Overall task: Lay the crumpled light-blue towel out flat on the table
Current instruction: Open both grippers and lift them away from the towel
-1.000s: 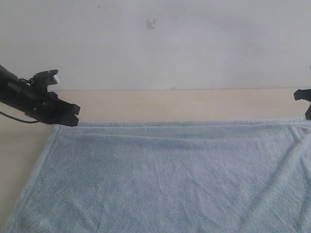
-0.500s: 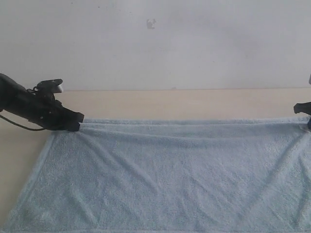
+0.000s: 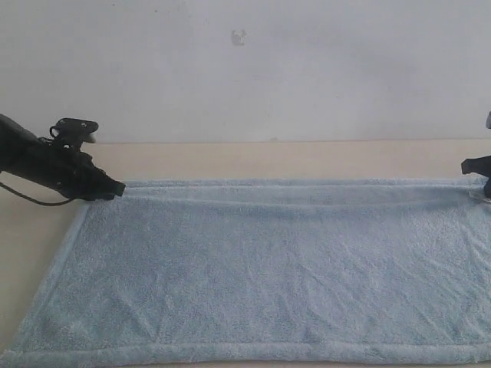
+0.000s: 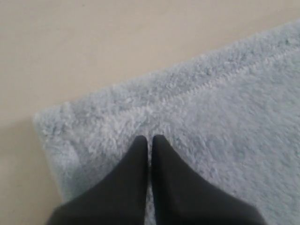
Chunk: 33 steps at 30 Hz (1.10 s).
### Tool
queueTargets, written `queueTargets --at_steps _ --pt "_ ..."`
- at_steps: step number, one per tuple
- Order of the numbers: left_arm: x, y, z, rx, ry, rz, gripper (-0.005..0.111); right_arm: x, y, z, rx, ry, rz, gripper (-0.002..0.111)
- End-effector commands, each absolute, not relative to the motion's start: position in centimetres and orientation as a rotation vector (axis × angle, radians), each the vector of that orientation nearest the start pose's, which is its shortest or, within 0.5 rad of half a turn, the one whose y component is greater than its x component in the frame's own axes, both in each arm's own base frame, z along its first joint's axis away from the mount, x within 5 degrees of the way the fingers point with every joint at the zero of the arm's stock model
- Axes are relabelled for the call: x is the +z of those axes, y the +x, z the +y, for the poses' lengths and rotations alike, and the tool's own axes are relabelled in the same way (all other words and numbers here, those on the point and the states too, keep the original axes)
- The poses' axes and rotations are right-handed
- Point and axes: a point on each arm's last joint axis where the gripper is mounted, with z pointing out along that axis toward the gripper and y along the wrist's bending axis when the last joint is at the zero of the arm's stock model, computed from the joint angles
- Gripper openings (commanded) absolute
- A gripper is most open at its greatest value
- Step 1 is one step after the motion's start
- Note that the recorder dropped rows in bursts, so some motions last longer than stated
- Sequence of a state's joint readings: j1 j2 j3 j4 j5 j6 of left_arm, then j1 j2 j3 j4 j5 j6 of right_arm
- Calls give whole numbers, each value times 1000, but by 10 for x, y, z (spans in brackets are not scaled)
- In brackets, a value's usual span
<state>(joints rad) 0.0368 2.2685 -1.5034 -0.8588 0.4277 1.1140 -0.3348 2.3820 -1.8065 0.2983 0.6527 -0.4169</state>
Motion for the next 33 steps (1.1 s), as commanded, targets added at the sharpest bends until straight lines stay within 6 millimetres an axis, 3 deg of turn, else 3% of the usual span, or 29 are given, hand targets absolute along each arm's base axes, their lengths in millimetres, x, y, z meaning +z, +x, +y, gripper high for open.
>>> queueTargets --at_steps 1,4,6,9,13,15,18,21,24,28,33 --pt "181 461 -17 -305 452 2329 4 167 468 -141 183 136 2665 0" --pt "245 445 -17 -350 272 2247 4 213 452 -128 306 120 2671 0" --pt "275 428 -18 -413 139 2234 4 241 439 -116 417 128 2645 0" --pt "300 394 -21 -453 80 2247 4 267 411 -98 519 157 2587 0" --pt "288 344 -18 -383 104 2361 4 272 368 -73 472 165 2555 0" --pt "274 315 -17 -334 145 2425 4 268 341 -56 451 221 2519 0" --pt "256 281 -16 -298 67 2399 4 252 306 -27 494 263 2477 0" --pt "231 251 -17 -233 42 2378 4 236 281 4 423 8 2466 0" --pt "219 237 -12 -142 19 2320 4 211 263 24 353 -182 2491 0" --pt "234 228 -10 -137 -6 2237 4 206 257 30 366 -91 2497 0" --pt "299 193 -9 -139 -35 1919 4 234 236 19 269 80 2257 0"
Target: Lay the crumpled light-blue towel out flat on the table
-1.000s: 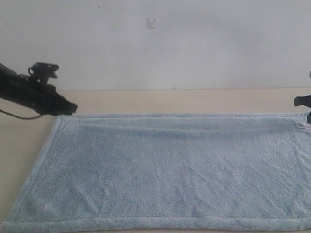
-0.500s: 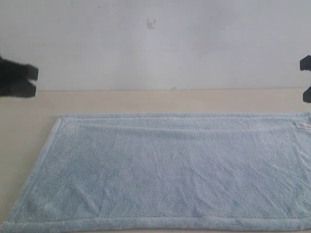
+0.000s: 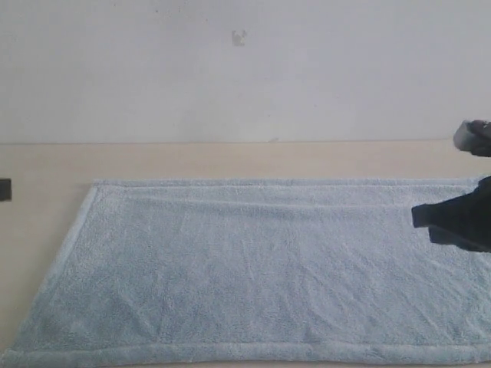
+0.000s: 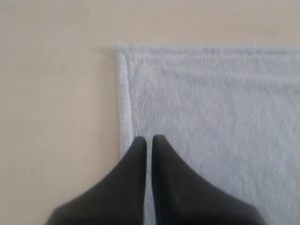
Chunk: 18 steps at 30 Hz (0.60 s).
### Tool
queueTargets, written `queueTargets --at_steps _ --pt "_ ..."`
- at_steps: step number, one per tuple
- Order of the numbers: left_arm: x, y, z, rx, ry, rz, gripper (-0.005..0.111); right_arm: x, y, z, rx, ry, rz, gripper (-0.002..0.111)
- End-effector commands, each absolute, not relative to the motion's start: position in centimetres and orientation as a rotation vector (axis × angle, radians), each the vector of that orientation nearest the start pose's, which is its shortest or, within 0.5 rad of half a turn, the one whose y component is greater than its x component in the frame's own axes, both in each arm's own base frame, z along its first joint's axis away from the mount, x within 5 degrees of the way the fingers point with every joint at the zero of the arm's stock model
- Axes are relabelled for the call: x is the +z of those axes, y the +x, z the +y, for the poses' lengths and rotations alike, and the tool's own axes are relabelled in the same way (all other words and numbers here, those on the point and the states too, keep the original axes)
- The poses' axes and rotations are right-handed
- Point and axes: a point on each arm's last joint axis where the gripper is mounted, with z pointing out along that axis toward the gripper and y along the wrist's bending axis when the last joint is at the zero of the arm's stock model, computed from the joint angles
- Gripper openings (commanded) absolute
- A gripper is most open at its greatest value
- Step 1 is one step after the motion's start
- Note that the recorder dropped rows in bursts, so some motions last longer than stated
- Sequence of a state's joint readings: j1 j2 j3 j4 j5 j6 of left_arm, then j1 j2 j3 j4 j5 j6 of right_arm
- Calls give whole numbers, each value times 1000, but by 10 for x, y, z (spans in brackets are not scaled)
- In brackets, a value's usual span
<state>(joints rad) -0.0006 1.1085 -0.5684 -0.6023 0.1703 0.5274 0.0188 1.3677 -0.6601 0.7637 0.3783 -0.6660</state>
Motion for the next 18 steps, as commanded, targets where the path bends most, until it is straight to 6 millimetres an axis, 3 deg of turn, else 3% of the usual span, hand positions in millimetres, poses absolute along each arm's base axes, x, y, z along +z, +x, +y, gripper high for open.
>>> queueTargets --at_steps 1,5,9,13,18 --pt "312 179 -7 -96 -11 1824 4 243 228 14 225 123 2174 0" --pt "325 140 2 27 -19 1580 4 266 190 -4 75 247 1879 0" --pt "328 98 6 -31 -121 1402 4 280 149 -2 143 230 1755 0" --pt "310 71 6 18 -66 1333 4 293 109 1 178 174 1604 0" --pt "286 57 5 31 -47 1311 4 305 70 5 211 99 1442 0"
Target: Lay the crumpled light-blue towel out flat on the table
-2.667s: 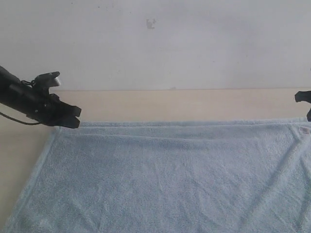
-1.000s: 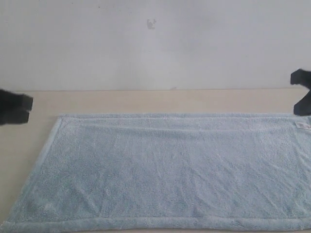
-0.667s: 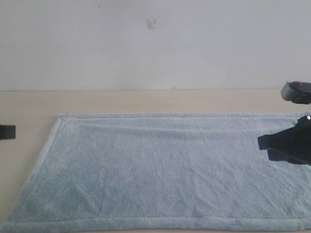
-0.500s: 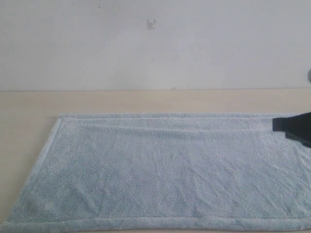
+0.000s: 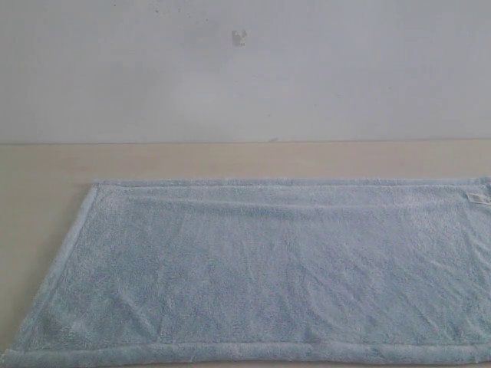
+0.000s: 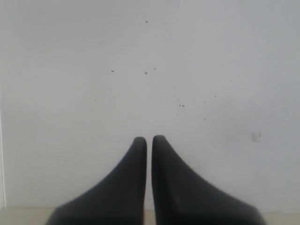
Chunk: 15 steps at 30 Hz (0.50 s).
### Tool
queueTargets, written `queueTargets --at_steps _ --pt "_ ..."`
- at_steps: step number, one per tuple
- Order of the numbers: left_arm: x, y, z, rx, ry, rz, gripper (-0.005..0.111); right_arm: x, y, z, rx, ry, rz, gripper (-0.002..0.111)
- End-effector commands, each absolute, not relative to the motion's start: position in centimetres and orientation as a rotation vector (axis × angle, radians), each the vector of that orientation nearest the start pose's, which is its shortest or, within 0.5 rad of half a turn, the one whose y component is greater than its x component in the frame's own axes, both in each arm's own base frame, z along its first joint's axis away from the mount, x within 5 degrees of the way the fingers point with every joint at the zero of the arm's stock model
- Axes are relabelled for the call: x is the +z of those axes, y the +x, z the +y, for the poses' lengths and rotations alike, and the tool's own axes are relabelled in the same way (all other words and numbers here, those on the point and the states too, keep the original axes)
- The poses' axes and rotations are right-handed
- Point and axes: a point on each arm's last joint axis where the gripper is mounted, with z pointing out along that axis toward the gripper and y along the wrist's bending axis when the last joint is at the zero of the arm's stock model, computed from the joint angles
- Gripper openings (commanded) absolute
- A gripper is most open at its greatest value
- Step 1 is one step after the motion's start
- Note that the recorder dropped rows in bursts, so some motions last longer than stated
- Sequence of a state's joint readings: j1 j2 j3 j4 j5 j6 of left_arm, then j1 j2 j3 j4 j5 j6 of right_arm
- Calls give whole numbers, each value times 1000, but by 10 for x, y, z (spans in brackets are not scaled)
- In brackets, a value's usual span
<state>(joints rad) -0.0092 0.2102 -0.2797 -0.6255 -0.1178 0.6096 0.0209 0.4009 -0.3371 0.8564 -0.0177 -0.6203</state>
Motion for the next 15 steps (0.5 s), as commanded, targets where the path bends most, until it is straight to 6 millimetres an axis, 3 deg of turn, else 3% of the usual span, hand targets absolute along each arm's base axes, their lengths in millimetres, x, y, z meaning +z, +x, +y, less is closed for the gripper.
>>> queueTargets --at_steps 1,6,15 --pt "282 55 5 27 -43 1315 4 307 63 6 213 74 1416 0" --pt "275 51 4 20 -35 1311 4 306 43 12 250 -1 1375 0" --pt "275 51 4 19 -35 1312 4 305 39 15 267 -27 1382 0"
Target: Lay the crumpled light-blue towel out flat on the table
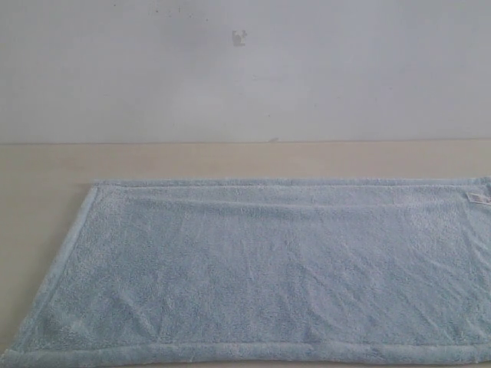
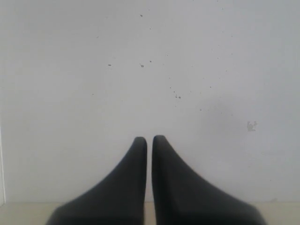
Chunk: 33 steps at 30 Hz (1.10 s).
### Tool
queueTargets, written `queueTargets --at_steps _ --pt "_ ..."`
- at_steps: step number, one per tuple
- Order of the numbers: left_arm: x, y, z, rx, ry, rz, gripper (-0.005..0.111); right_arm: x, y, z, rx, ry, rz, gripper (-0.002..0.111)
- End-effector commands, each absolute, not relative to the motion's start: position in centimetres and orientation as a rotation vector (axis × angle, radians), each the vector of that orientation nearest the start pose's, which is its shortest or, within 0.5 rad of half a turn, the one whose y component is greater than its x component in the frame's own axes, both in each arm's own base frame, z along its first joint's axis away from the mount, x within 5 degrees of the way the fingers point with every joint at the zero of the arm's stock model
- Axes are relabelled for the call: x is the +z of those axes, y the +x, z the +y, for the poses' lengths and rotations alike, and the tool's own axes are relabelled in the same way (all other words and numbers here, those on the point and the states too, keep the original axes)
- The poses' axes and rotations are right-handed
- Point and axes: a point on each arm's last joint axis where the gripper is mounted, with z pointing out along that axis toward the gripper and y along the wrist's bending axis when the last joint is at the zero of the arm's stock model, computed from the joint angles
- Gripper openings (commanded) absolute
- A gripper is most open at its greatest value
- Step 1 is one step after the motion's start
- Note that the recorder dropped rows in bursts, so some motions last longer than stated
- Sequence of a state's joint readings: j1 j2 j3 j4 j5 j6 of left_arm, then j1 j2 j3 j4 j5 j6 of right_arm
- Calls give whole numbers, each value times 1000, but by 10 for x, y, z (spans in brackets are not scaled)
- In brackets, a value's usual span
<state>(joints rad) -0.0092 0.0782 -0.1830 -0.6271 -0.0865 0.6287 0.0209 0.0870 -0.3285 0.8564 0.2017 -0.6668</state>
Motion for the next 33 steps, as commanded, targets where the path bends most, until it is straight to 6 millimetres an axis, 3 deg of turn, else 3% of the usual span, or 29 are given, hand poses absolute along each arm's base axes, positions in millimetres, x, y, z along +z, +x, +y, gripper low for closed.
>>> queueTargets --at_steps 1,10,14,16,23,28,33 --pt "275 51 4 19 -35 1312 4 305 39 15 267 -27 1382 0" --pt "275 51 4 19 -35 1312 4 304 39 14 195 -70 1381 0" --pt "274 51 4 18 -33 1314 4 285 29 23 124 -251 1523 0" --pt "274 51 4 18 -33 1314 4 270 27 20 99 -222 1687 0" --pt "275 50 4 21 -36 1306 4 270 29 1 -146 -164 1697 0" --pt "275 50 4 21 -36 1306 4 238 41 -3 -76 -17 1754 0" --pt "275 50 4 21 -36 1306 4 200 51 -3 -68 -16 1795 0"
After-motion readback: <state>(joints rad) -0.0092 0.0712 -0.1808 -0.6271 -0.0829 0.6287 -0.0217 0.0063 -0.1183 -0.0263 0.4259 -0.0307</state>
